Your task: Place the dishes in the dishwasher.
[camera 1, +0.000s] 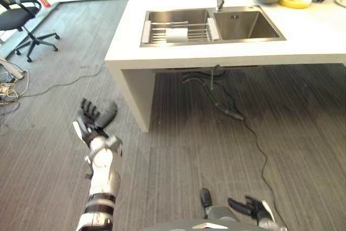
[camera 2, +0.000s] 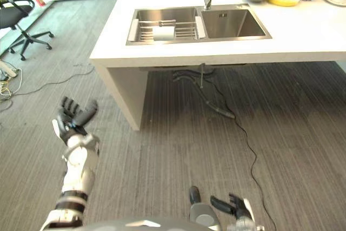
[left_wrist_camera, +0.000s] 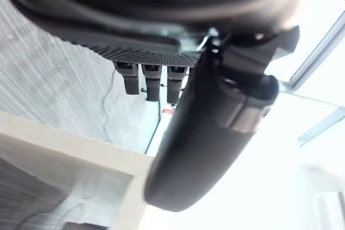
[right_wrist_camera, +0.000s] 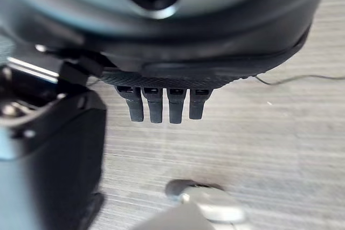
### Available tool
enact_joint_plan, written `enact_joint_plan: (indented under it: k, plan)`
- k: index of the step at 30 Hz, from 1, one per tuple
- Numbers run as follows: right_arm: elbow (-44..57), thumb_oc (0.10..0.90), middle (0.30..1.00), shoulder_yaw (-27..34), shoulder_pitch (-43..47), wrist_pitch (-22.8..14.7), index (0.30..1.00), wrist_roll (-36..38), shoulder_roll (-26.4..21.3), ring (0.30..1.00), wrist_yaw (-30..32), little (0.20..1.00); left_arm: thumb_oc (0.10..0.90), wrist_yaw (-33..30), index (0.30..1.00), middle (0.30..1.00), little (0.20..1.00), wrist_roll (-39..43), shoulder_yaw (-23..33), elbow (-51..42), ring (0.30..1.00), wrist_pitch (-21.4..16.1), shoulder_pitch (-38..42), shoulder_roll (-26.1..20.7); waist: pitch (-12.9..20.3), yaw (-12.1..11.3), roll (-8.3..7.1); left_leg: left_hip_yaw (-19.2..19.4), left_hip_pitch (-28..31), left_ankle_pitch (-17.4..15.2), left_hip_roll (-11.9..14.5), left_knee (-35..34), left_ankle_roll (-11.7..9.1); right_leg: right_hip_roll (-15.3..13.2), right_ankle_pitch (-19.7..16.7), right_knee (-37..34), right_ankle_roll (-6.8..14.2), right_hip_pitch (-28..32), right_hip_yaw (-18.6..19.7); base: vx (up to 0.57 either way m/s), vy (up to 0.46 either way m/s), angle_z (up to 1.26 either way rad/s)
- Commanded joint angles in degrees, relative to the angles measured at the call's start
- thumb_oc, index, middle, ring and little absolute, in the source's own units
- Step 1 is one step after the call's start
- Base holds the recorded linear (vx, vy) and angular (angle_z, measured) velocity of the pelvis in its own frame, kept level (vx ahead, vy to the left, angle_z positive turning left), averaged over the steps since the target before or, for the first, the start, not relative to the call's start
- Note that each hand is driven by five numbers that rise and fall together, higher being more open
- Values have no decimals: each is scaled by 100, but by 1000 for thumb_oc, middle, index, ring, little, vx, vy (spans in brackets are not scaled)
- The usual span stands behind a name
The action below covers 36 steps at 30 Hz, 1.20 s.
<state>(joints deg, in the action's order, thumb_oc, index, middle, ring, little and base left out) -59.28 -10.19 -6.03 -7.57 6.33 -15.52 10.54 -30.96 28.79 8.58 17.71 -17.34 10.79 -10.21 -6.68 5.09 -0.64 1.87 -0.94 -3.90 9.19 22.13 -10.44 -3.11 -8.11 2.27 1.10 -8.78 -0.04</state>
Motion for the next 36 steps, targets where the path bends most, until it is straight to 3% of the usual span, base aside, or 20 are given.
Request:
enact_joint_plan:
  k: [1, 3, 5, 6, 8, 14, 17, 20, 21, 22, 25, 26, 27, 28, 30, 32, 36]
  plan:
    - [161, 800, 900, -71, 4, -207, 900, -171, -257, 900, 76, 900, 800, -329, 900, 900, 900, -1140, -233, -1101, 900, -256, 371, -519, -311, -146, -412, 547, -168, 704, -286, 719, 358, -322, 339, -336, 308, 754, 124, 272, -209, 49]
    - [157, 800, 900, -23, -5, -218, 900, -150, -307, 900, 66, 900, 800, -499, 900, 900, 900, -1855, -177, -1267, 900, -151, 396, -643, -286, -216, -423, 1064, -478, 724, -174, 395, 330, -337, 426, -613, 324, 1117, 109, 279, -24, 15]
    - [159, 800, 900, -12, 64, -229, 900, -183, -386, 900, 44, 900, 800, -603, 900, 900, 900, -2267, -162, -1491, 900, -99, 544, -742, -193, -295, -322, 1468, -665, 708, -238, -630, 349, -292, 553, -727, 435, 1303, 106, 374, 79, 0]
    - [133, 800, 900, -57, 82, -237, 900, -251, -399, 900, 32, 900, 800, -624, 900, 900, 900, -2353, -153, -1668, 900, -120, 565, -724, -160, -351, -253, 1462, -714, 710, -323, -1103, 375, -226, 600, -727, 458, 1347, 123, 407, 142, -6]
    - [-53, 800, 900, -155, 114, -242, 900, -483, -413, 900, 55, 900, 800, -652, 900, 900, 900, -2582, -182, -2120, 900, -138, 488, -682, -74, -569, -154, 1425, -694, 1266, -373, -2162, 342, -120, 838, -727, 489, 1743, 118, 428, 117, -28]
    - [-86, 800, 900, -112, 32, -306, 900, -378, -143, 900, -7, 900, 800, -545, 900, 900, 900, -3234, -293, -2383, 900, 8, 321, -987, 239, -408, -212, 1587, 7, 1062, -483, -2713, 536, 19, 943, -501, 519, 1773, 38, 268, 73, -40]
    - [-254, 800, 900, -226, 31, -263, 900, -457, -21, 900, -97, 900, 800, -338, 900, 900, 900, -3254, -490, -2442, 900, 74, 362, -1128, 205, -390, -266, 1584, 163, 905, -505, -2713, 653, 81, 947, 432, 647, 1552, -14, 108, 73, 9]
    - [-313, 800, 900, -159, 68, -261, 900, -373, 96, 900, -177, 900, 800, 77, 900, 900, 900, -3703, -705, -2335, 900, 348, 489, -1680, 31, -276, -210, 1449, 393, 688, -457, -2713, 789, 277, 470, 2180, 1154, 714, 80, 88, 87, 13]
    - [-290, 800, 900, -133, 76, -273, 900, -376, 85, 900, -180, 900, 800, 226, 900, 900, 900, -4016, -792, -2290, 900, 419, 522, -1999, -57, -218, -98, 1329, 457, 680, -371, -2713, 805, 411, 385, 2645, 1224, 489, 152, 196, 119, 22]
    - [-209, 800, 900, -24, 35, -318, 900, -385, 69, 900, -246, 900, 800, 435, 900, 900, 900, -5200, -785, -2290, 900, 546, 484, -3059, -173, -107, -54, 1132, 594, 547, -428, -2713, 822, 498, 553, 3121, 1197, 68, 320, 148, 93, 33]
    - [-191, 800, 900, -24, 34, -359, 900, -375, 91, 900, -280, 900, 800, 389, 900, 900, 900, -5647, -781, -2355, 900, 559, 474, -3404, -164, -76, -51, 1085, 630, 533, -462, -2713, 807, 487, 527, 2894, 1102, 21, 358, 167, 26, 25]
    - [-235, 800, 900, -78, 8, -380, 900, -359, 65, 900, -415, 900, 800, 539, 900, 900, 900, -5715, -930, -2384, 900, 426, 572, -3468, -111, 4, -40, 1024, 675, 488, -553, -2713, 778, 404, 733, 2190, 896, 20, 480, 185, 0, 40]
    - [-237, 800, 900, -71, 3, -383, 900, -356, 61, 900, -420, 900, 800, 545, 900, 900, 900, -5710, -940, -2377, 900, 423, 582, -3464, -117, 16, -33, 1005, 691, 476, -552, -2713, 779, 398, 740, 2151, 896, 64, 462, 354, -58, 43]
    - [-577, 800, 900, 14, -44, -177, 900, -643, -69, 900, -255, 900, 800, 514, 900, 900, 900, -6038, -969, -2411, 900, 371, 550, -3683, -151, 72, -54, 965, 791, 330, -599, -2713, 710, 146, 863, 1106, 799, -4, 531, 211, -28, 50]
    - [-339, 800, 900, -170, -201, -368, 900, -547, -117, 900, -534, 900, 800, 907, 900, 900, 900, -5853, -1107, -2481, 900, 369, 679, -3960, -27, 132, -62, 822, 894, 327, -707, -2713, 745, 98, 714, 927, 765, 241, 591, 216, -37, 54]
    - [-377, 800, 900, -97, -190, -329, 900, -495, -147, 900, -604, 900, 800, 1034, 900, 900, 900, -5934, -1073, -2397, 900, 426, 683, -3816, 108, 114, -100, 837, 909, 283, -753, -2713, 731, 88, 666, 494, 751, 513, 609, 196, -65, 30]
    - [-523, 800, 900, 0, -20, -223, 900, -410, -298, 900, -709, 900, 800, 1425, 900, 900, 900, -5730, -1261, -2393, 900, 261, 731, -3913, 268, 144, 46, 903, 991, 225, -733, -2713, 664, 4, 667, -253, 664, 1031, 489, 132, -54, -5]
